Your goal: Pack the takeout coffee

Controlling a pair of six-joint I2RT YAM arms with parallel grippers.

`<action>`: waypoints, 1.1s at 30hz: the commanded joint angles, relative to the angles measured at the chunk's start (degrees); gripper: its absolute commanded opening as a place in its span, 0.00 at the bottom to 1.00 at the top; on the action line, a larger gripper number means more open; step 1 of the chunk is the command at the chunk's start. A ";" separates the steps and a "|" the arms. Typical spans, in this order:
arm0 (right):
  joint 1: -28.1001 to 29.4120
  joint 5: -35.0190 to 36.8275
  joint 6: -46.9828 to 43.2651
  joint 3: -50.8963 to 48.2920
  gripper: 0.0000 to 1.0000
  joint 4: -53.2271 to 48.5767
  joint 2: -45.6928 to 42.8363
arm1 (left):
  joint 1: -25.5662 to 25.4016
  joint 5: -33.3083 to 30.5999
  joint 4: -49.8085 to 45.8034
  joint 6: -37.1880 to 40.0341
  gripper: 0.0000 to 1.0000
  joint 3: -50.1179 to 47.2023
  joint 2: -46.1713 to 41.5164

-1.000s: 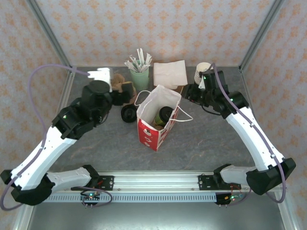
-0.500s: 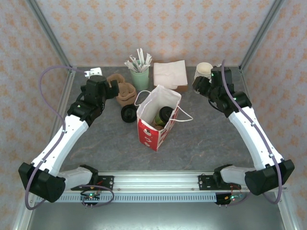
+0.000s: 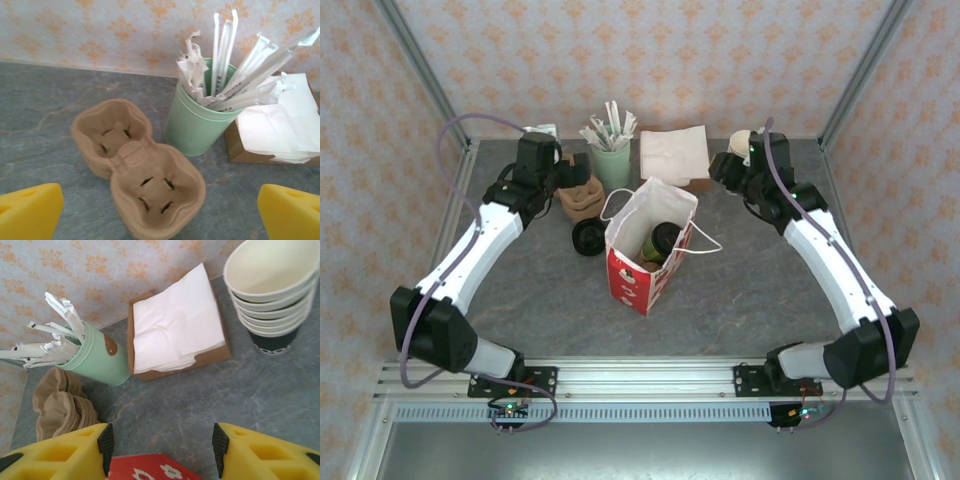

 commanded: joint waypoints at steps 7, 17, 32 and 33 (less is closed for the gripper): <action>1.61 -6.46 -1.22 11.61 0.58 2.99 8.03 | -1.33 14.48 -15.52 4.63 0.99 21.34 7.34; 1.84 -12.05 1.91 11.58 0.57 -2.75 4.81 | -15.00 17.23 -34.24 4.20 0.82 39.53 11.04; 3.88 -17.10 1.59 5.03 0.55 -9.58 -3.84 | -26.17 21.40 -35.11 -5.32 0.53 27.77 11.46; 4.35 -17.12 1.63 4.59 0.55 -9.86 -4.28 | -26.23 20.72 -34.75 -5.84 0.53 27.05 11.35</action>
